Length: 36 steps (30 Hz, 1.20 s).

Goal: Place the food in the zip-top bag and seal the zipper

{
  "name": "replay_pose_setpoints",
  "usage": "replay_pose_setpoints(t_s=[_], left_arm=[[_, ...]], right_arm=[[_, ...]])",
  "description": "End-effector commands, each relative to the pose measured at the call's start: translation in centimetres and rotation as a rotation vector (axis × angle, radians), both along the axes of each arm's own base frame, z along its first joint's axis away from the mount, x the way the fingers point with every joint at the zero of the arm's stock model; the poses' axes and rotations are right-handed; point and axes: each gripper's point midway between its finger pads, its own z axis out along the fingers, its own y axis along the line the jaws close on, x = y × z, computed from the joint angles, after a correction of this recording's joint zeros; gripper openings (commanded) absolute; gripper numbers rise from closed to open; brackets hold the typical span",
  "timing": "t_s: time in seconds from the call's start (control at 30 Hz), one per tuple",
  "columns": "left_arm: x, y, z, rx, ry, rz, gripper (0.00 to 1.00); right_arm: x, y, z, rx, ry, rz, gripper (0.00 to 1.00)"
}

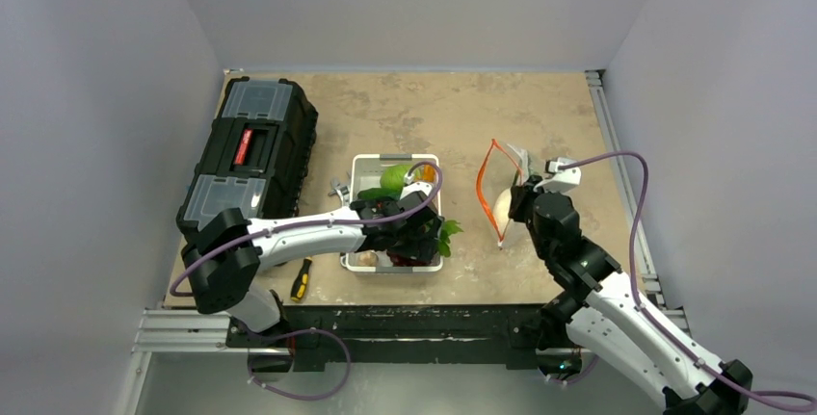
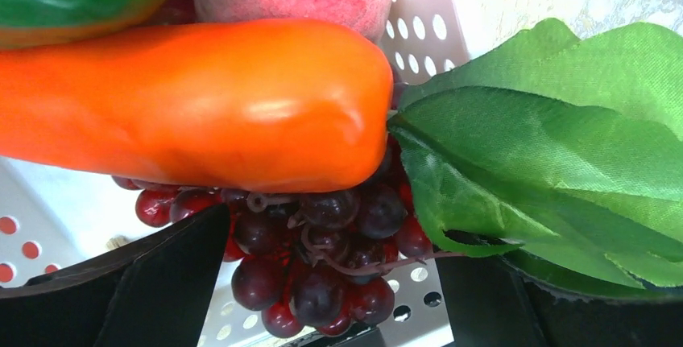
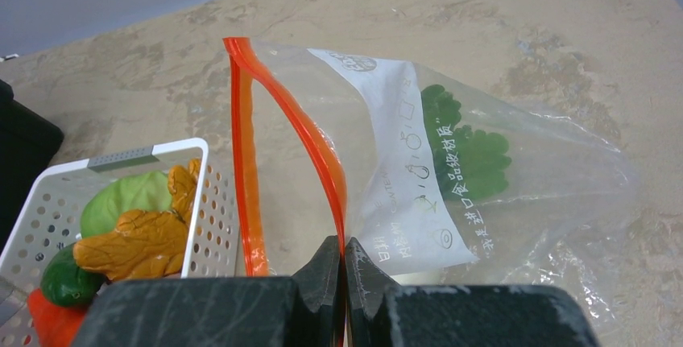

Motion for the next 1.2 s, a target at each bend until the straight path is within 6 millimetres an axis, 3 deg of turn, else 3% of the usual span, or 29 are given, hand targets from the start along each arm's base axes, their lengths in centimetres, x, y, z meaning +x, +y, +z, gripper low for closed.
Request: replay_pose_setpoints(t_s=[0.0, 0.1, 0.27, 0.4, 0.63, 1.17], left_arm=[[0.7, -1.4, 0.2, -0.044, -0.016, 0.008, 0.95], [0.5, -1.7, -0.6, -0.052, -0.003, 0.007, 0.92], [0.4, -1.6, -0.9, -0.04, 0.006, 0.001, 0.62], [0.7, -1.2, 0.2, -0.045, -0.024, 0.001, 0.35], [0.8, 0.1, 3.4, -0.081, -0.087, 0.025, 0.03], [0.9, 2.6, 14.5, -0.256, -0.267, 0.04, 0.0]], right_arm=[[0.4, 0.1, 1.3, 0.022, -0.044, -0.005, 0.0], [0.4, 0.1, 1.2, 0.021, -0.043, -0.006, 0.0], [0.5, 0.2, 1.2, 0.017, -0.042, -0.005, 0.0], [0.6, 0.4, 1.0, 0.016, -0.035, 0.001, 0.0], [0.6, 0.5, 1.0, 0.016, -0.034, 0.007, 0.0], [0.5, 0.4, 1.1, 0.021, -0.036, 0.005, 0.0]])
